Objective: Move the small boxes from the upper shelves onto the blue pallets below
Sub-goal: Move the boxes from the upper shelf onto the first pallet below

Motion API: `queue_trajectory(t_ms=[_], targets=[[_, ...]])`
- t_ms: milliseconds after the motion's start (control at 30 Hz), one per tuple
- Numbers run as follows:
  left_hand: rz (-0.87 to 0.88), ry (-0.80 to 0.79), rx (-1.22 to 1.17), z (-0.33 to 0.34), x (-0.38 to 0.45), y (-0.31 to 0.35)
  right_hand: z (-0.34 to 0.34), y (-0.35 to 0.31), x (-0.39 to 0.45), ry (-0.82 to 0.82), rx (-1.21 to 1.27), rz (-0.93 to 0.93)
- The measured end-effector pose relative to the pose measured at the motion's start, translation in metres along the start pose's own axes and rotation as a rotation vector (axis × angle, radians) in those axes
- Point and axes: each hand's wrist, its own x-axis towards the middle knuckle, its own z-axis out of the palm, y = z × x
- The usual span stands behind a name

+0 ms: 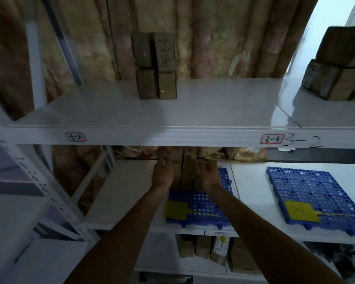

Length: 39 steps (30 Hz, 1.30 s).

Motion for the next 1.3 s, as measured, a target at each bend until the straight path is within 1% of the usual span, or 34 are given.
queue_trajectory(t_ms=[67,200,300,367,433,567,700,800,933,1133,1300], targets=[[0.042,0.014,0.01,-0.007,-0.024,0.015,-0.009,-0.011,-0.022,-0.025,0.0,-0.053],[0.135,0.008,-0.02,-0.026,-0.08,0.043,-0.03,-0.04,-0.071,-0.137,-0.077,-0.091],[0.182,0.036,-0.042,-0.044,-0.118,0.063,-0.045,-0.063,-0.107,-0.14,-0.042,-0.174],[0.241,0.058,-0.059,-0.057,-0.14,0.077,-0.052,-0.079,-0.13,-0.156,-0.009,-0.25],[0.309,0.074,-0.076,-0.068,-0.158,0.091,-0.056,-0.095,-0.149,-0.172,-0.006,-0.278],[0.353,0.137,-0.141,-0.09,-0.192,0.119,-0.057,-0.125,-0.183,-0.174,0.01,-0.357],[0.406,0.172,-0.187,-0.11,-0.204,0.147,-0.052,-0.168,-0.201,-0.201,0.017,-0.455],[0.407,0.185,-0.195,-0.123,-0.198,0.165,-0.046,-0.198,-0.201,-0.189,0.051,-0.516],[0.444,0.226,-0.184,-0.137,-0.178,0.185,-0.039,-0.225,-0.179,-0.105,0.095,-0.563],[0.53,0.173,-0.251,-0.163,-0.101,0.203,-0.015,-0.251,-0.114,0.09,0.138,-0.642],[0.57,0.092,-0.252,-0.182,-0.023,0.23,0.005,-0.29,-0.051,0.171,0.199,-0.676]])
